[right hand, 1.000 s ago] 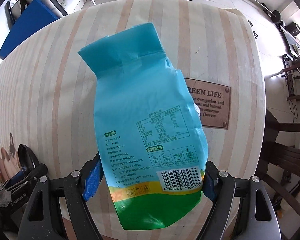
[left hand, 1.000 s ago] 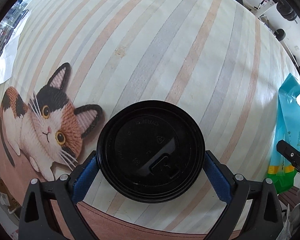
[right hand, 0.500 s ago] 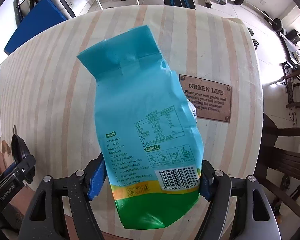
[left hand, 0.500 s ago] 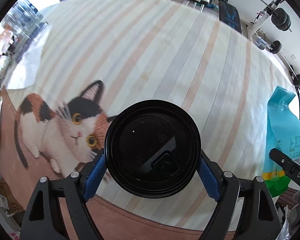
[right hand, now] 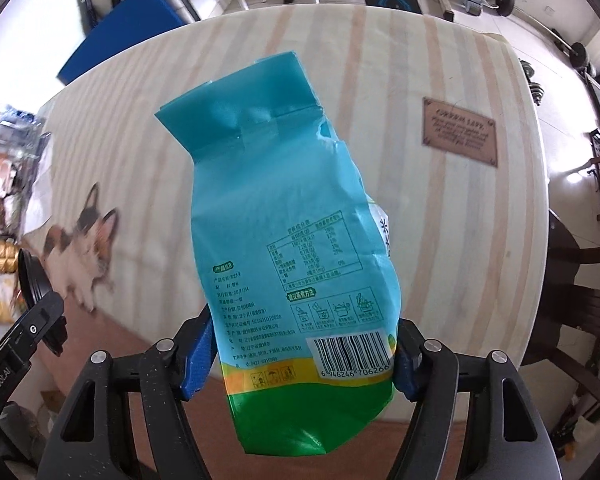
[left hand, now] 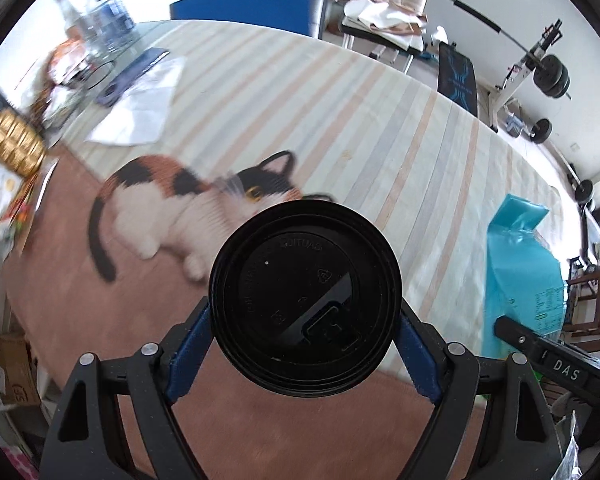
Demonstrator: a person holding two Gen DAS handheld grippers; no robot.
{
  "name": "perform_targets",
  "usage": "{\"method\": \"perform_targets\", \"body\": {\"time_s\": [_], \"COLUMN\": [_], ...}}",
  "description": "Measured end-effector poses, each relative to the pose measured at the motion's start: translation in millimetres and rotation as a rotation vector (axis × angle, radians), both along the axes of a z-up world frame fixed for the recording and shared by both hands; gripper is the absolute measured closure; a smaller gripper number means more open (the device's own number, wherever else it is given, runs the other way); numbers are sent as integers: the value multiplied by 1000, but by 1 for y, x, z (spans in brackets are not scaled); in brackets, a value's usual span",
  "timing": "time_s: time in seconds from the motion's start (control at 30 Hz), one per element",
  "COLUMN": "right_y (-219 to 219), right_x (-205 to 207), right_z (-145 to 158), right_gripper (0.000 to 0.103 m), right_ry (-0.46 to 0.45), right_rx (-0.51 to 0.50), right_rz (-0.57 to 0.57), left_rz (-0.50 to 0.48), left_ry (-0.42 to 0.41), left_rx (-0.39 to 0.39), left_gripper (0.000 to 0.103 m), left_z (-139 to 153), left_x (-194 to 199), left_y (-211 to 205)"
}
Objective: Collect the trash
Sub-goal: 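Carry the lid and snack bag to the white bin and open both tools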
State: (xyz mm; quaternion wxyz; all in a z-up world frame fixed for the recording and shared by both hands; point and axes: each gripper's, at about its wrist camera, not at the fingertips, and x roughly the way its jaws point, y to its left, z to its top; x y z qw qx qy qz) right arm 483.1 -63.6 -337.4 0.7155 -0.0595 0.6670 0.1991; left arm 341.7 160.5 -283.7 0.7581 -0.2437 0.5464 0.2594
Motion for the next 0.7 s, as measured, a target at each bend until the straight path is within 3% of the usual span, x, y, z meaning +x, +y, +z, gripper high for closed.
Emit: {"method": "perform_targets", "body": {"time_s": [0.23, 0.47, 0.7], "right_y": [15, 19, 19], "right_x": [-95, -246, -395], "right_z": [31, 45, 14], "right_gripper": [30, 30, 30], "right_ry": [-3, 9, 121], "right_rx": [73, 125, 131], "right_rz": [70, 158, 262], "left_rz": [45, 134, 239], "left_ry": [-59, -104, -59], "left_rx": [-21, -41, -106], "left_gripper": [19, 19, 19], "left_z": [21, 31, 1], "left_x": [-108, -257, -391], "left_y": [-20, -43, -61]}}
